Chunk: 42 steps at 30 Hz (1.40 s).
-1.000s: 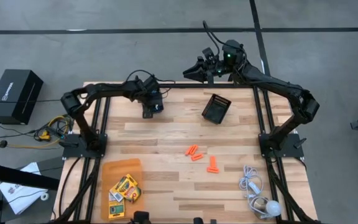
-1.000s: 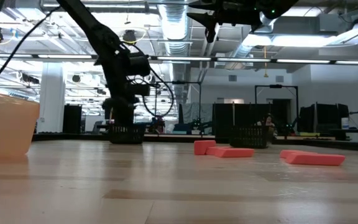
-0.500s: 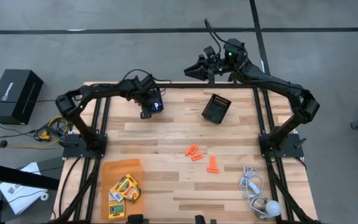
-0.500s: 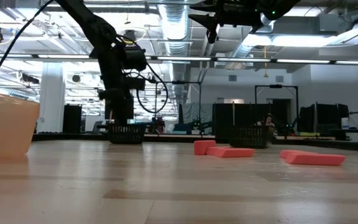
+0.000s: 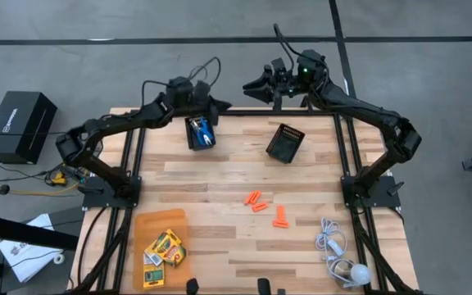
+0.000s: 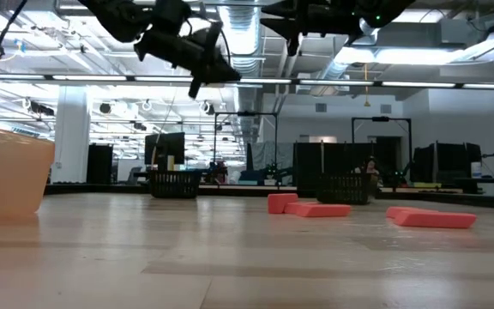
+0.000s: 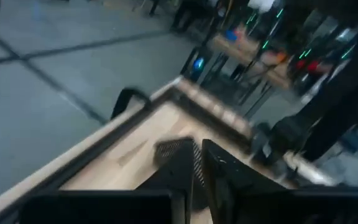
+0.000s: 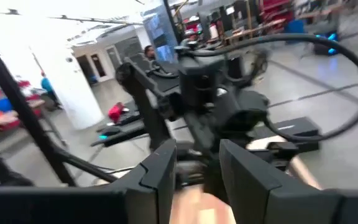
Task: Pick & Place School Supplies
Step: Put the orange eraser into the right black bin
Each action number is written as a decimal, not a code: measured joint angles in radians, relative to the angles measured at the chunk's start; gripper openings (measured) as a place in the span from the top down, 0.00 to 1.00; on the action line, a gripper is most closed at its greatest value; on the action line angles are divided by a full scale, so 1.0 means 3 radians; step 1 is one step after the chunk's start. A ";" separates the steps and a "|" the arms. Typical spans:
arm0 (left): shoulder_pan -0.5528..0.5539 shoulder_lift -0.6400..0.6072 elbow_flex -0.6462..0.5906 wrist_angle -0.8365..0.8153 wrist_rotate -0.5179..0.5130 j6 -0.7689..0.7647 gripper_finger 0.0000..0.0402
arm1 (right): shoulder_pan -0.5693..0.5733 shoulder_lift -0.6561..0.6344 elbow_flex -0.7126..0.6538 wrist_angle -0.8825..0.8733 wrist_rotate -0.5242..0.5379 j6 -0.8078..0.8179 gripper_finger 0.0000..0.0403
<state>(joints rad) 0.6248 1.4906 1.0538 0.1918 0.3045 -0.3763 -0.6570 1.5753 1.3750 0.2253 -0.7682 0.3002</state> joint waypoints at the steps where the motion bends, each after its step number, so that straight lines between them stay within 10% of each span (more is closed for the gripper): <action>1: -0.0014 0.0000 0.0000 0.0064 0.0009 -0.0048 0.92 | 0.0000 0.0000 0.0000 0.0002 0.0054 -0.0076 0.71; 16: -0.0798 0.0045 -0.0003 0.0048 -0.0139 -0.0768 0.91 | 0.0027 0.0001 0.0001 -0.0781 0.0049 -0.0487 0.71; 29: -0.1790 0.0597 -0.0006 -0.0041 -0.0936 -0.1129 0.58 | 0.0283 -0.0022 0.0027 -0.1173 -0.0318 -0.0419 0.71; 42: -0.2003 0.0842 -0.0009 -0.0035 -0.0795 -0.0940 0.63 | 0.0830 -0.0030 0.0755 -0.1199 -0.0045 -0.0326 0.71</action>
<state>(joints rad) 0.0238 1.7432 1.0512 0.1814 0.0662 -0.6584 -0.4079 1.5663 1.6014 -0.1342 -0.7818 0.2024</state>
